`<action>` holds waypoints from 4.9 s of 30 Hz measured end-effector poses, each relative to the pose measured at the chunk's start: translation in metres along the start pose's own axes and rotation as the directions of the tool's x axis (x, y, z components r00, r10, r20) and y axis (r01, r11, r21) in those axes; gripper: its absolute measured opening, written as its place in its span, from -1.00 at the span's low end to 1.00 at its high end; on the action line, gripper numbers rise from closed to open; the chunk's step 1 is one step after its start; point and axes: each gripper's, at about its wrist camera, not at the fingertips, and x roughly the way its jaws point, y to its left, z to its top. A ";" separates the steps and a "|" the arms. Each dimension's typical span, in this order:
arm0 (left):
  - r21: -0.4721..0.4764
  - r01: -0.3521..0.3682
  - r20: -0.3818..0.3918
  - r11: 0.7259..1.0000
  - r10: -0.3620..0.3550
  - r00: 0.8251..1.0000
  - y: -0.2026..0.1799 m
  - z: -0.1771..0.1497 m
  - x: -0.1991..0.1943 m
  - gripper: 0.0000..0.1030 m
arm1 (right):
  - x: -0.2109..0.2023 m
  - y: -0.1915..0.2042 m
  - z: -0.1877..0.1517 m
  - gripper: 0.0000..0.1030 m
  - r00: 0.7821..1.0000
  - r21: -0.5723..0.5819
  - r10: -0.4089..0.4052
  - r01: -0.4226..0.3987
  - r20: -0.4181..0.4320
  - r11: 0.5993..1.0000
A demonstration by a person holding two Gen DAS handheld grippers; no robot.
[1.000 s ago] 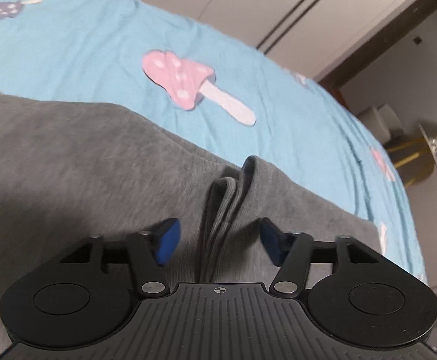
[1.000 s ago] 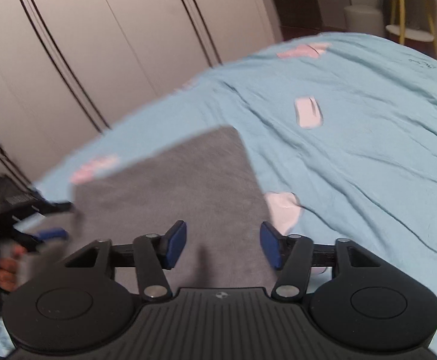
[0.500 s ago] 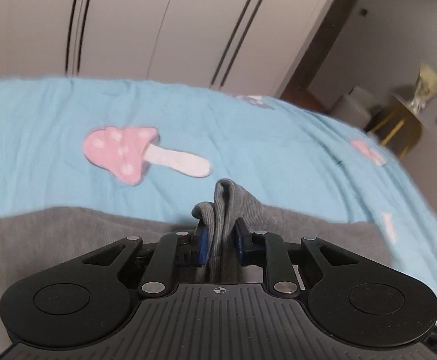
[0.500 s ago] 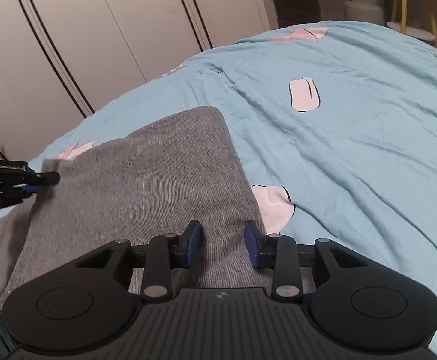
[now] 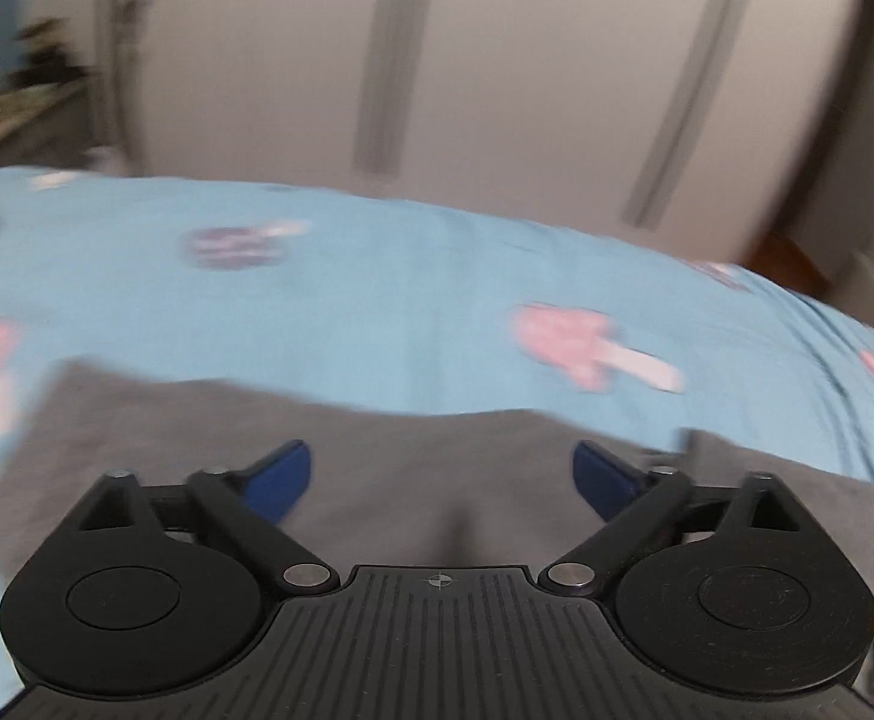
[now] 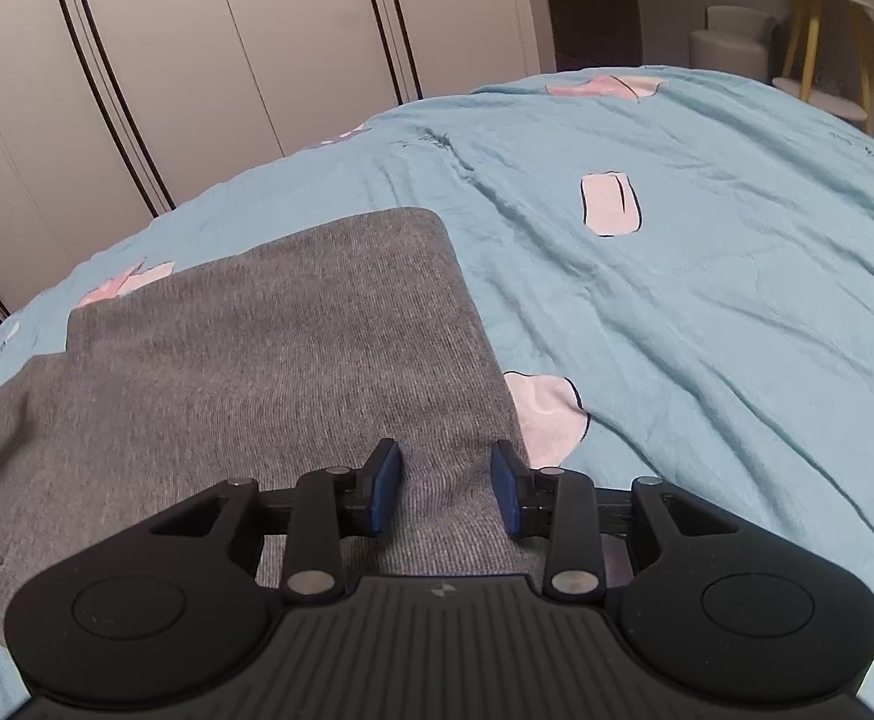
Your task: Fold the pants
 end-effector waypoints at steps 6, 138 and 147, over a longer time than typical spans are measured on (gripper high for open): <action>-0.228 -0.116 -0.066 0.967 0.103 0.992 0.103 -0.042 -0.036 0.93 | 0.001 0.001 -0.001 -0.20 1.000 0.006 0.013 -0.013 0.000 1.000; 0.234 0.322 -0.020 0.917 -0.327 0.945 -0.165 -0.101 -0.085 0.92 | -0.069 -0.053 -0.004 0.90 0.986 0.257 0.131 -0.155 0.106 0.954; -0.453 0.064 -0.156 0.889 -0.150 0.976 -0.015 -0.091 -0.002 0.92 | -0.035 -0.003 0.003 0.46 0.982 0.259 0.189 -0.189 0.022 0.947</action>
